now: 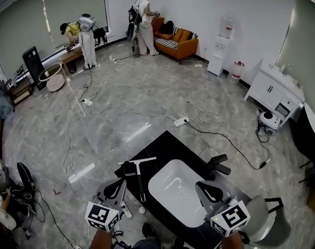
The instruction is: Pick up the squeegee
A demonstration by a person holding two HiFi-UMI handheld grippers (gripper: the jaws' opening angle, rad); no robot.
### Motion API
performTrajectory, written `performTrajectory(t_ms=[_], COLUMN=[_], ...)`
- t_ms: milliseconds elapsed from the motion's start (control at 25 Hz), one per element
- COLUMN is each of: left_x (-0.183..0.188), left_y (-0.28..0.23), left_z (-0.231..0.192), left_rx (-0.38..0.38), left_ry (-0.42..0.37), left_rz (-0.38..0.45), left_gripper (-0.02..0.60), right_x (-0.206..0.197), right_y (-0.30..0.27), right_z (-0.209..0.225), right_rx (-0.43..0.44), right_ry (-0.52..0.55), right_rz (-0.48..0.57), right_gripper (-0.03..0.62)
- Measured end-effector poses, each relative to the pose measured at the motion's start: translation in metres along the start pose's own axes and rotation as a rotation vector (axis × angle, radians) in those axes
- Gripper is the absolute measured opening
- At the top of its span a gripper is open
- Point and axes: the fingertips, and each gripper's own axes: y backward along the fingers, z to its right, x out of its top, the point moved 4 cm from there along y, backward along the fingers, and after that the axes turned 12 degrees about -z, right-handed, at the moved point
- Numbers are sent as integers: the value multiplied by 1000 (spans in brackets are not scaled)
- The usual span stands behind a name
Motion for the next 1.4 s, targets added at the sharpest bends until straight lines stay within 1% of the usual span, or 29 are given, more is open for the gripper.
performTrajectory(t_ms=[280,480,640,760,880,1080,1200,1400], left_x=[-16,-27,-36,-47,-60,-80,-92,-109], left_y=[-14,-33,-44,-46,-53,-76,-88,-109], left_z=[-42,-56,-61,-66,-71,-75,-71,-69], left_rx=[-33,-27,3,40,73,90,84,65], left_ry=[18,43,67,99,119,164,187,199], left_rz=[-13,-41,-81,-108,-131,-157,-175,-208], left_gripper=[3,3,3,3,3,3,3,3], right_x=[26,35,25,18,10,-2,-13,-28], right_y=[-41,-69,-98,-118,-133,-155,-160,-169], right_z=[-16,-15,-8,-5,2,13,20,26], right_rx=[-16,25,90,150,189,220,219,228], right_ry=[36,59,43,39,32,32,24,12], right_rz=[-6,-13,-27,-33,-37,-70,-92,-95], right_gripper=[11,11,11,11,11,11,11,11])
